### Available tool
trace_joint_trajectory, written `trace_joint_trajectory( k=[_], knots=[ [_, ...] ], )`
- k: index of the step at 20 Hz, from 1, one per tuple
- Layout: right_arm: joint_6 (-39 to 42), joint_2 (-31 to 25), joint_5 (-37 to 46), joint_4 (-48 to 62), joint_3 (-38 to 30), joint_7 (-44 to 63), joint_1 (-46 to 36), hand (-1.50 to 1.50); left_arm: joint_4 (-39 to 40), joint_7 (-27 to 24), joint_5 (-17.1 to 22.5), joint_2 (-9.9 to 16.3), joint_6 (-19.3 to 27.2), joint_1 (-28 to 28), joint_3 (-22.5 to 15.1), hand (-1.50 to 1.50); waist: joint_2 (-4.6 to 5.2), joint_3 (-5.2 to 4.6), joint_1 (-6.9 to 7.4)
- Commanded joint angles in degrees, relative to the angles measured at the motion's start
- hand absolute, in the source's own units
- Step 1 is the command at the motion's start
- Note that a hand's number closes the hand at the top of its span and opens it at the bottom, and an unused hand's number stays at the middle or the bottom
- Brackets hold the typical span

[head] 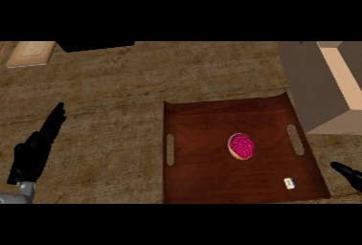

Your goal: Pick the cupcake from the tray and place it in the cardboard box

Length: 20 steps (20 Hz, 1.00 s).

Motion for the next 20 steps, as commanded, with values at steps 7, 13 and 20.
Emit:
trace_joint_trajectory(
  k=[7,13,20],
  knots=[
    [-9.4,6.15,22.41,-2.33,1.09,-23.92,27.34,-1.5,2.47,-0.51,-7.19,-4.05,3.15,-2.48,-5.63,0.0,0.29,-1.05,4.66],
    [-9.53,12.0,31.8,-22.05,8.61,-12.39,41.57,-1.5,5.75,-0.67,-7.19,-3.94,0.16,-6.75,-4.02,0.0,0.48,-1.15,6.23],
    [-13.38,15.85,48.19,-33.27,16.4,3.68,47.81,-1.5,2.58,3.61,-8.16,-5.64,-0.45,-8.02,-5.18,0.0,0.53,-1.08,7.31]
  ],
)
